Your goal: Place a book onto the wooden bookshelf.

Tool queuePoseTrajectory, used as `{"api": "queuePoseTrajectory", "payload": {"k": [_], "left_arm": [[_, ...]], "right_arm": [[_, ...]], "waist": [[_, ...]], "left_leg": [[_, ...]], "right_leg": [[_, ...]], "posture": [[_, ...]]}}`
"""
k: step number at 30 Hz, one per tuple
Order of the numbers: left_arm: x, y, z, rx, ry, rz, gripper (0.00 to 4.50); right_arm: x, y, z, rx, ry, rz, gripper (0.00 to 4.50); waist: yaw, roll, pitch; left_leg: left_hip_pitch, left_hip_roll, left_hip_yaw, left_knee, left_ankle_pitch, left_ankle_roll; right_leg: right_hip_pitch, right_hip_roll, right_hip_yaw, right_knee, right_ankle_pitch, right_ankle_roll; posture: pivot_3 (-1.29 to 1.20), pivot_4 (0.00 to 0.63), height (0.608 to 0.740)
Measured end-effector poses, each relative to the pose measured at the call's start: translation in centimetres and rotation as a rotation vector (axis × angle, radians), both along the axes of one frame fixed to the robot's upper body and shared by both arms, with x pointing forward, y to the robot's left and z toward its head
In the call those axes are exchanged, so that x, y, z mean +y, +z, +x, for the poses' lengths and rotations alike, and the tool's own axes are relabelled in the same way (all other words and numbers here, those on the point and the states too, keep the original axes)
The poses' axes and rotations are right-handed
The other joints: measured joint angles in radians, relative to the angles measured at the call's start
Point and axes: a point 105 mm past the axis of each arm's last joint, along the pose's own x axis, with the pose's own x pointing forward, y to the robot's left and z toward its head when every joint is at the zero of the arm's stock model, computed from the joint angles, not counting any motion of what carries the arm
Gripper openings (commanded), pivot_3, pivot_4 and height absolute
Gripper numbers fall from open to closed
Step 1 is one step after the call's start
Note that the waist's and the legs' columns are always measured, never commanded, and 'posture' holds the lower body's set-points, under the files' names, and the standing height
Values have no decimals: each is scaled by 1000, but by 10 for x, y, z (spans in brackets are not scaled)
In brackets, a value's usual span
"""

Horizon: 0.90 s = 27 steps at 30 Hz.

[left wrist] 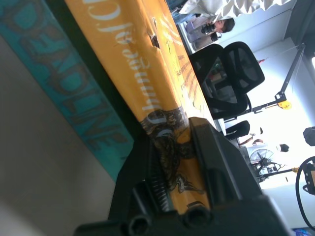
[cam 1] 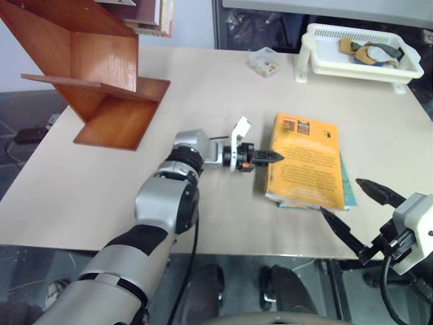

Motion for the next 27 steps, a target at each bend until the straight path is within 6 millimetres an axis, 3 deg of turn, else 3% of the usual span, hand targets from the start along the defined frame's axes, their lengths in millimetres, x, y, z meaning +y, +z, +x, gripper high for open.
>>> {"api": "queuePoseTrajectory", "payload": {"k": [5, 6, 8, 12, 15, 21, 22, 24, 27], "left_arm": [[7, 2, 2, 22, 25, -7, 429], [26, 10, 7, 51, 71, -35, 429], [31, 13, 8, 52, 85, -42, 429], [75, 53, 27, -86, 229, -73, 429], [96, 83, 35, -342, 330, -32, 429], [124, 100, 30, -791, 426, 230, 429], [133, 111, 23, -1045, 417, 331, 429], [135, 125, 11, -1293, 368, 397, 429], [137, 160, -16, -1808, 234, 529, 429]], "right_arm": [[2, 3, 2, -15, 13, -1, 4500], [6, 6, 6, -25, 32, -2, 4500], [7, 7, 7, -29, 36, -2, 4500], [16, 13, 18, -59, 75, -7, 4500], [22, 14, 29, -67, 110, 5, 4500], [29, 9, 45, -42, 179, 31, 4500], [32, 9, 50, -43, 207, 37, 4500], [33, 7, 55, -37, 225, 41, 4500], [41, 9, 66, -48, 297, 51, 4500]], "waist": [[-1, 0, 0], [-4, 0, 0], [-3, 0, 0], [-3, -1, 1], [2, -1, 0], [0, -2, 0], [-3, -2, 0], [-2, -1, 0], [1, -1, 0]], "left_leg": [[0, 0, 0, 0, 0, 0], [0, 0, 0, 0, 0, 0], [1, 0, 0, 0, 0, 0], [0, 2, 0, 0, 0, 0], [1, 1, 0, 1, 0, -1], [1, 1, 0, 1, 1, -1], [2, 1, 1, 1, 1, -1], [2, 2, 2, 1, 1, -1], [2, 2, 2, 1, 0, -1]], "right_leg": [[0, 0, 0, 0, 0, 0], [0, 0, 0, 0, 0, 0], [0, 0, 0, 1, 0, 0], [0, 1, 0, 1, 0, 0], [2, 0, 1, 0, 1, -1], [1, 0, 1, 1, 2, -4], [1, 0, 1, 1, 3, -4], [1, 0, 1, 1, 3, -4], [1, 0, 1, 1, 3, -5]], "posture": [[0, 150, 740], [0, 150, 740], [0, 150, 740], [0, 150, 740], [0, 150, 740], [0, 150, 740], [0, 150, 740], [0, 150, 740], [0, 150, 740]]}}
